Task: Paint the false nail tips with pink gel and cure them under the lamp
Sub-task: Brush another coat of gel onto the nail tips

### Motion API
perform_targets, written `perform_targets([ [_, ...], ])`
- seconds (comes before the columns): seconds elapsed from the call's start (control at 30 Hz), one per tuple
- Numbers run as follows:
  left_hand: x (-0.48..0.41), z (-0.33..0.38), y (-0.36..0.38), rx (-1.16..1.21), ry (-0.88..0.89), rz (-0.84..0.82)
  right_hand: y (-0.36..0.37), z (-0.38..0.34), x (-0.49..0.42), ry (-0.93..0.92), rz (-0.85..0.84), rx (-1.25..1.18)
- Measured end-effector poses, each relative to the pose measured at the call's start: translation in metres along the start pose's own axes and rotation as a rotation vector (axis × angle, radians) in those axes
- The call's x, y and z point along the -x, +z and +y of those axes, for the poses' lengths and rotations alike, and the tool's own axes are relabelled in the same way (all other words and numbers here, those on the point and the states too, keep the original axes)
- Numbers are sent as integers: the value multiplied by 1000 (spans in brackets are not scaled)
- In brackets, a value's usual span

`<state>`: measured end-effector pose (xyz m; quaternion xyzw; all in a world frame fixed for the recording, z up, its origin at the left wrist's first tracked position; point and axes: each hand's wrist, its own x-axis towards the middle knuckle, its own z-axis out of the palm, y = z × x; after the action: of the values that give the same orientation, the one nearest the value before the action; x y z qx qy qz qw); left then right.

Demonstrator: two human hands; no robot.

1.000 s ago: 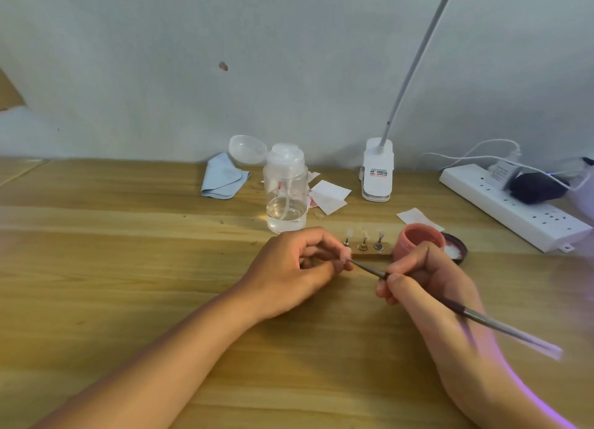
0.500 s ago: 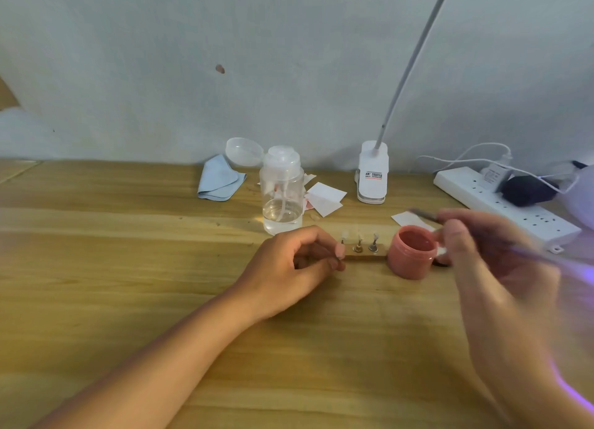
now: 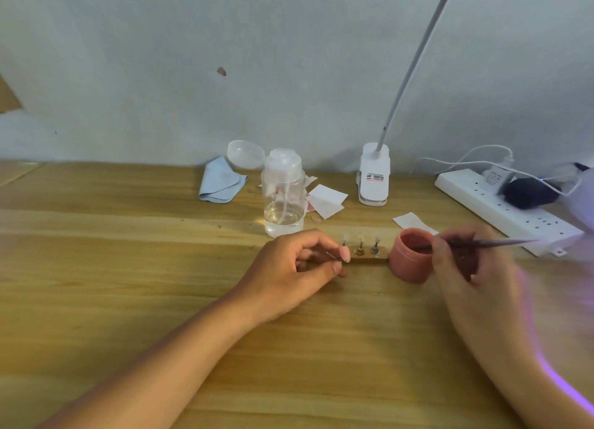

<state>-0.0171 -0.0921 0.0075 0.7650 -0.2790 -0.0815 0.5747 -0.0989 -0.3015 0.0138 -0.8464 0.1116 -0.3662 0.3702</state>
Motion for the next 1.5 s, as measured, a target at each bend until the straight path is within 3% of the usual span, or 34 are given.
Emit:
perform_targets([
  [0.17,0,2,0,15,-6,-6,-5,-16,4,-46,159,-237],
  [0.27,-1,1,0,21,7,-8,0,-35,15,-57,94,-494],
  [0.4,-2,2,-1,21,13,-4,13,-46,35,142,-51,-733],
  [0.5,-3,0,-1,29,21,-2,17,-41,37,276,-194,-762],
  [0.63,-2,-1,-1,53,22,4,17,-36,30,404,-234,-857],
  [1.5,-1,-1,-1,36,8,8,22,-34,32,305,-232,-846],
])
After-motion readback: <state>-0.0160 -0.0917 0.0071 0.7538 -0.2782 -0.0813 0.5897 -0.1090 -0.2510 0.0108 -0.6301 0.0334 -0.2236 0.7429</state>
